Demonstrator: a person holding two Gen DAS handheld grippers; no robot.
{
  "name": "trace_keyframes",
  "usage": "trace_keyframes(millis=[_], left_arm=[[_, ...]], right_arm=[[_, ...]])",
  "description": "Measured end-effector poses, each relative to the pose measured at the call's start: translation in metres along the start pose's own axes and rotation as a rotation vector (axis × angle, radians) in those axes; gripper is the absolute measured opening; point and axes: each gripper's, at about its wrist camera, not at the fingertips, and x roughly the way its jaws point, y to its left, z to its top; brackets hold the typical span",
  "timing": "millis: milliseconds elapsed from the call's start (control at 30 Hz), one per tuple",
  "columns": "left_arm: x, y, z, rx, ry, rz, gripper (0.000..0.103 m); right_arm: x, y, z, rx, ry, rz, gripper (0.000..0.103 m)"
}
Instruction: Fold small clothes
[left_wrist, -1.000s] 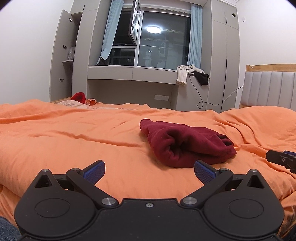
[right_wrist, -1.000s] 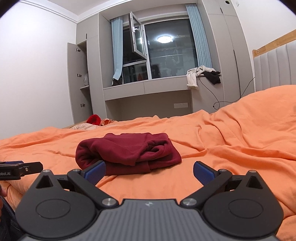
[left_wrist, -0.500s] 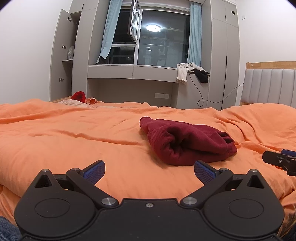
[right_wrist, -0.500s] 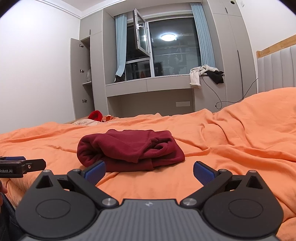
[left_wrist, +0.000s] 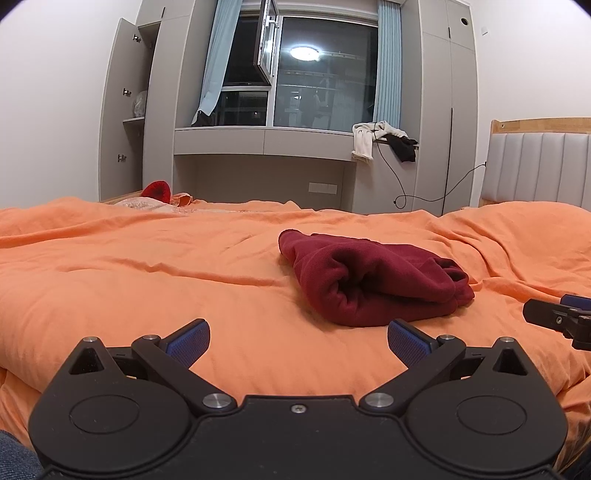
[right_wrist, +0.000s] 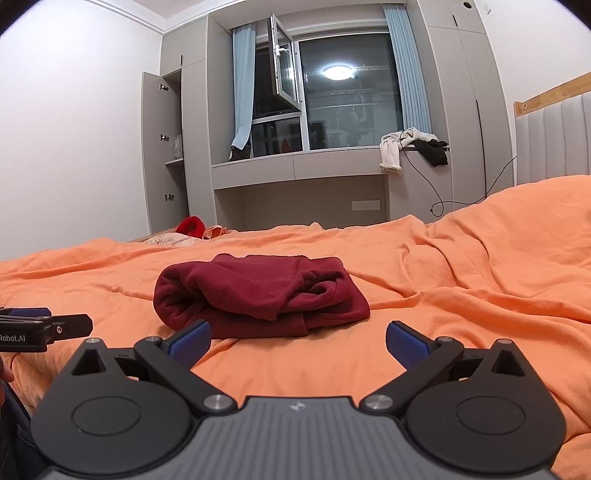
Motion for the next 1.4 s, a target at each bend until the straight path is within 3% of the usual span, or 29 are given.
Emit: trace_keyframes(millis=[700, 967, 1400], left_arm=[[0.003, -0.002, -0.004, 0.008, 0.012, -0.003, 0.102], [0.009, 0.002, -0.007, -0.01, 0.088, -0.007, 0.102], [0.012, -0.002, -0.008, 0.015, 0.102, -0.016, 0.102]], right_arm=[[0.002, 0.001, -0.001, -0.011, 0.009, 0.004, 0.103], [0.002, 0.001, -0.002, -0.018, 0.01, 0.008, 0.103], [0.003, 0.001, -0.002, -0.031, 0.021, 0.012, 0.103]])
